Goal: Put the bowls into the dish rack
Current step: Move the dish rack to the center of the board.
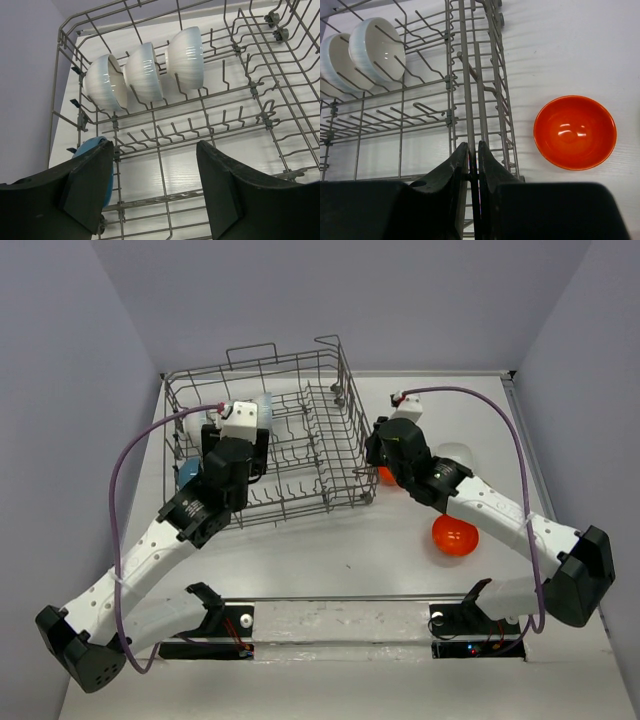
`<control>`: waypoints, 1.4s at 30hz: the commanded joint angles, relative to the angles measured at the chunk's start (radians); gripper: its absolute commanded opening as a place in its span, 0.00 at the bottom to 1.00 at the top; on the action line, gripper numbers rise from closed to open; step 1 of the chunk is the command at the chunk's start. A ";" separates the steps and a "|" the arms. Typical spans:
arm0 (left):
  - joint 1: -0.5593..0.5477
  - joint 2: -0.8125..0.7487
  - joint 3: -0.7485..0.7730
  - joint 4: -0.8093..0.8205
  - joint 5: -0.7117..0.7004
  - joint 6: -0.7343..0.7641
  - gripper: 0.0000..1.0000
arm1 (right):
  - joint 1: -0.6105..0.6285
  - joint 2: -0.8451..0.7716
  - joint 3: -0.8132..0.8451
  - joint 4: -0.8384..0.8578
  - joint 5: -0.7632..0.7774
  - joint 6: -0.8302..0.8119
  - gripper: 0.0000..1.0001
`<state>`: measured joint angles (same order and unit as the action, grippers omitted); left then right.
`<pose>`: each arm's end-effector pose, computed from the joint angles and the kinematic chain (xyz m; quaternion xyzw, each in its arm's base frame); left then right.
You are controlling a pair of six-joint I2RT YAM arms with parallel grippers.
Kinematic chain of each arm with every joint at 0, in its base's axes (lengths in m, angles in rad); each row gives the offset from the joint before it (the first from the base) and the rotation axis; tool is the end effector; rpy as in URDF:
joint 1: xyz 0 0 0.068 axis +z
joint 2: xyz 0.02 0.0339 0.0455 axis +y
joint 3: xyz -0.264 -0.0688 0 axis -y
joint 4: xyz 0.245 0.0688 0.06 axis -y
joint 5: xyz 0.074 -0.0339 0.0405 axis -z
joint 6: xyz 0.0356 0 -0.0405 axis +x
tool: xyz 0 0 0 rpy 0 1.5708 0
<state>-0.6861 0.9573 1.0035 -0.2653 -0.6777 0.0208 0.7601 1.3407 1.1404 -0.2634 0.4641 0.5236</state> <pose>0.1761 -0.1153 0.3785 0.0596 0.7623 0.0525 0.6423 0.2331 0.1996 0.3333 0.0224 0.8363 0.1496 0.5269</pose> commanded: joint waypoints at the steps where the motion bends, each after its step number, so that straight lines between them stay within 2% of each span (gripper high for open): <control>1: -0.003 -0.071 -0.029 0.084 -0.033 -0.068 0.79 | 0.033 -0.005 -0.083 -0.188 -0.005 0.062 0.01; 21: -0.007 -0.216 -0.184 0.198 0.050 -0.185 0.79 | 0.062 -0.035 -0.134 -0.258 0.010 0.090 0.01; 31: -0.029 -0.275 -0.236 0.218 0.004 -0.167 0.79 | 0.071 -0.048 -0.130 -0.300 0.001 0.088 0.02; 33: -0.030 -0.275 -0.240 0.219 0.009 -0.163 0.79 | 0.071 -0.049 -0.130 -0.306 0.010 0.092 0.07; 37: -0.030 -0.267 -0.240 0.224 0.012 -0.163 0.79 | 0.071 -0.060 -0.116 -0.312 0.015 0.087 0.33; 42: -0.030 -0.262 -0.241 0.222 -0.008 -0.156 0.78 | 0.071 -0.071 -0.094 -0.312 0.018 0.066 0.47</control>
<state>-0.7120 0.6991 0.7719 -0.1009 -0.6472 -0.1318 0.8131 1.2591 1.0718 -0.3450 0.5053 0.6167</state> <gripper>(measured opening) 0.785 0.435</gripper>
